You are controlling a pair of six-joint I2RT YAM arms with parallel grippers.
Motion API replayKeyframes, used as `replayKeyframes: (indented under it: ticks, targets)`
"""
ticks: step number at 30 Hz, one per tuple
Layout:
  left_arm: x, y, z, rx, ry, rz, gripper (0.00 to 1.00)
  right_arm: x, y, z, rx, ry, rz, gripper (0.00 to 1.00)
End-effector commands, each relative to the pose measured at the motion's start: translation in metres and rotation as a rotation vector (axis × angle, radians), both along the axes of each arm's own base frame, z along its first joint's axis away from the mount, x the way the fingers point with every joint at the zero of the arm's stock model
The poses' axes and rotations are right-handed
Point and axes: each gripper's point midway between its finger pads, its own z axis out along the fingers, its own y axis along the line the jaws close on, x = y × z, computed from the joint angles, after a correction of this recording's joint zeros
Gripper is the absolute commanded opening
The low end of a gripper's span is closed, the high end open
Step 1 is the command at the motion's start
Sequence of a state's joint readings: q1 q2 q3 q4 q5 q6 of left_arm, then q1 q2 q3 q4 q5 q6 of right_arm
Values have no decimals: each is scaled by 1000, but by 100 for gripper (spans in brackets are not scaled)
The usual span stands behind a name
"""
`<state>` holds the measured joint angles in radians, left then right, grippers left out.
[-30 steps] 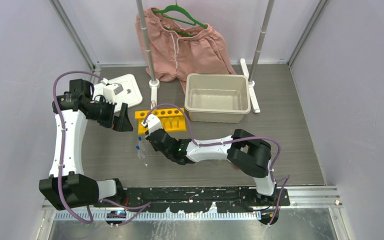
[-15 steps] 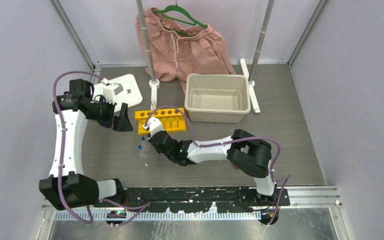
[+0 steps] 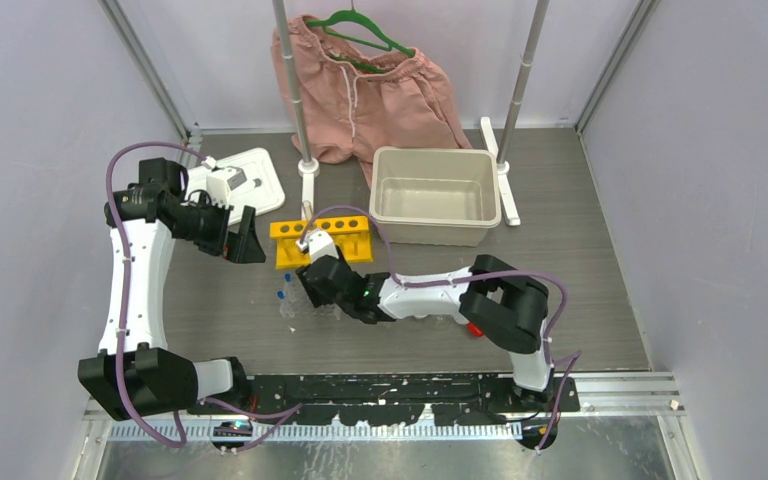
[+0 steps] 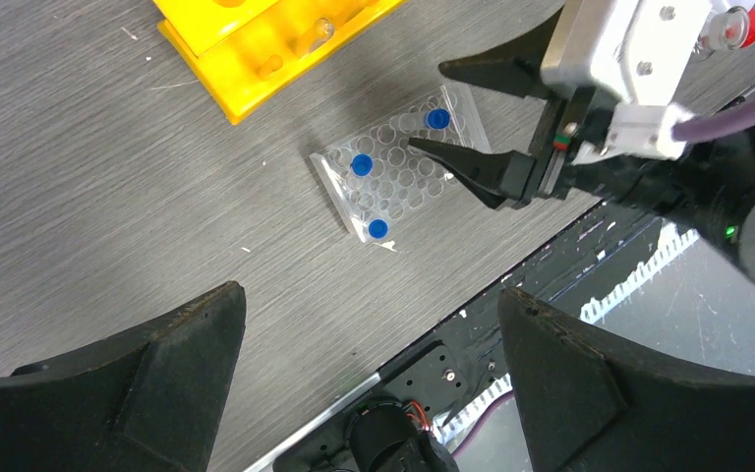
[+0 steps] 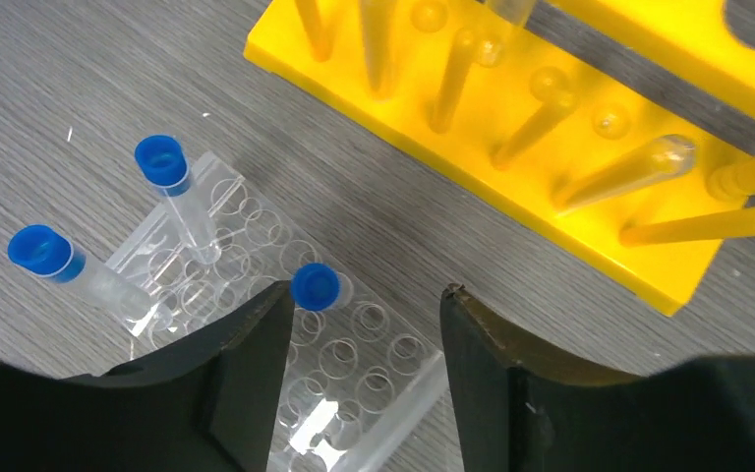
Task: Organize the chemistry lab equipment
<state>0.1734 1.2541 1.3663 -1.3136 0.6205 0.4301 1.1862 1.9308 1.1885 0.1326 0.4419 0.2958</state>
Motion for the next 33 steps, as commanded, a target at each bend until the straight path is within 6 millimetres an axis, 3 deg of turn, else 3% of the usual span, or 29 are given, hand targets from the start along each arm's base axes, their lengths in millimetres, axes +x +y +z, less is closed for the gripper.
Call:
replayKeyframes:
  ticks: [1,4,8,12,18,24,33]
  targets:
    - [1,1,10,15,-64,-10,100,7,3,85,196,-4,-31,64]
    - [1,1,10,15,-63,-10,100,7,-9,110,235,39,-54,65]
    - [0,1,12,16,-67,-14,100,5,-31,111,206,112,-108,63]
    - [-2,1,14,17,-71,-15,100,-4,-59,79,77,200,-169,56]
    - [-3,0,16,12,-78,-20,100,-24,-92,38,-61,329,-207,55]
    - [-3,-2,18,0,-80,-22,100,-35,-105,4,-159,417,-207,57]
    - [-7,-2,19,8,-76,-23,100,-28,-118,-34,-227,455,-244,52]
